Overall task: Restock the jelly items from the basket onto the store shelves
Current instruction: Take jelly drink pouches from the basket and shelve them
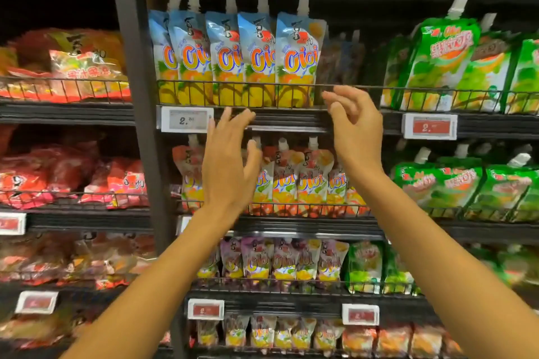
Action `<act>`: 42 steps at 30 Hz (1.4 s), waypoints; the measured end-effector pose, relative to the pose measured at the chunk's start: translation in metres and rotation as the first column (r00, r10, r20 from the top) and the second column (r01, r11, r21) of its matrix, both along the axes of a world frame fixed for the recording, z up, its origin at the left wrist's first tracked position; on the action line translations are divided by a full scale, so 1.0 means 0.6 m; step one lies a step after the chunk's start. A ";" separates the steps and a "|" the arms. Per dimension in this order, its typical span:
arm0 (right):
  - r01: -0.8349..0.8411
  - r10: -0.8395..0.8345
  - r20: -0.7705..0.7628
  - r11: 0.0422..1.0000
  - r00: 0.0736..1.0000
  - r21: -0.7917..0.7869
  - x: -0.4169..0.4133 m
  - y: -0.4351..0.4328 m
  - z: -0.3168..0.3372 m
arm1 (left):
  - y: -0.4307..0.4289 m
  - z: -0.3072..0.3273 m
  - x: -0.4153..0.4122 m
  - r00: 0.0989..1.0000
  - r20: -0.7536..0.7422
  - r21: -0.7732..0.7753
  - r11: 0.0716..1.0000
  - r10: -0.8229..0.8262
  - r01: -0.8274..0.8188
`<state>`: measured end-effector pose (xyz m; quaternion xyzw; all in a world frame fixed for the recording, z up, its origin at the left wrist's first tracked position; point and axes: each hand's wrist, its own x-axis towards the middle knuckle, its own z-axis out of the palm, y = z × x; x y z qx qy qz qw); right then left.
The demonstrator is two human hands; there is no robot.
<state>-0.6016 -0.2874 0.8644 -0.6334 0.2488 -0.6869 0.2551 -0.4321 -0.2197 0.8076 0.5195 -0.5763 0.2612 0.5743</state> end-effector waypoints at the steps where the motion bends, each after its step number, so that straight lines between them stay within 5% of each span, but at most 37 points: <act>1: -0.022 0.022 0.018 0.999 1.000 0.038 -0.005 0.007 -0.031 | 0.004 -0.029 -0.011 0.999 0.005 0.013 0.999 -0.036 0.036; 5: -0.075 0.081 -0.016 0.971 0.997 0.225 -0.029 0.038 -0.198 | 0.024 -0.186 -0.036 0.989 0.007 0.197 0.970 -0.147 0.143; 8: -0.047 0.106 -0.102 0.883 0.989 0.467 -0.053 0.057 -0.364 | 0.049 -0.341 -0.050 0.977 -0.146 0.424 0.882 -0.157 0.205; 14: 0.101 0.072 -0.154 0.481 0.985 0.871 -0.116 0.137 -0.717 | 0.141 -0.669 -0.092 0.803 -0.562 0.759 0.509 0.197 0.406; 18: 0.126 -0.040 -0.123 0.116 0.992 0.985 -0.144 0.215 -0.905 | 0.217 -0.844 -0.124 0.711 -0.596 0.801 0.344 0.374 0.491; 24: 0.243 0.004 -0.246 -0.172 0.969 0.955 -0.196 0.275 -1.149 | 0.297 -1.092 -0.172 0.701 -0.479 0.852 0.089 0.529 0.516; 29: 0.277 -0.006 -0.288 -0.255 0.958 0.926 -0.231 0.308 -1.329 | 0.341 -1.286 -0.195 0.687 -0.405 0.792 -0.143 0.604 0.593; 32: 0.351 0.037 -0.356 -0.279 0.934 0.894 -0.262 0.316 -1.423 | 0.363 -1.388 -0.213 0.659 -0.372 0.749 -0.208 0.653 0.629; 35: 0.472 0.054 -0.481 -0.311 0.875 0.825 -0.284 0.318 -1.497 | 0.367 -1.454 -0.227 0.630 -0.327 0.746 -0.216 0.704 0.630; 42: 0.410 0.000 -0.447 -0.395 0.895 0.822 -0.323 0.331 -1.651 | 0.386 -1.577 -0.250 0.675 -0.335 0.783 -0.204 0.658 0.587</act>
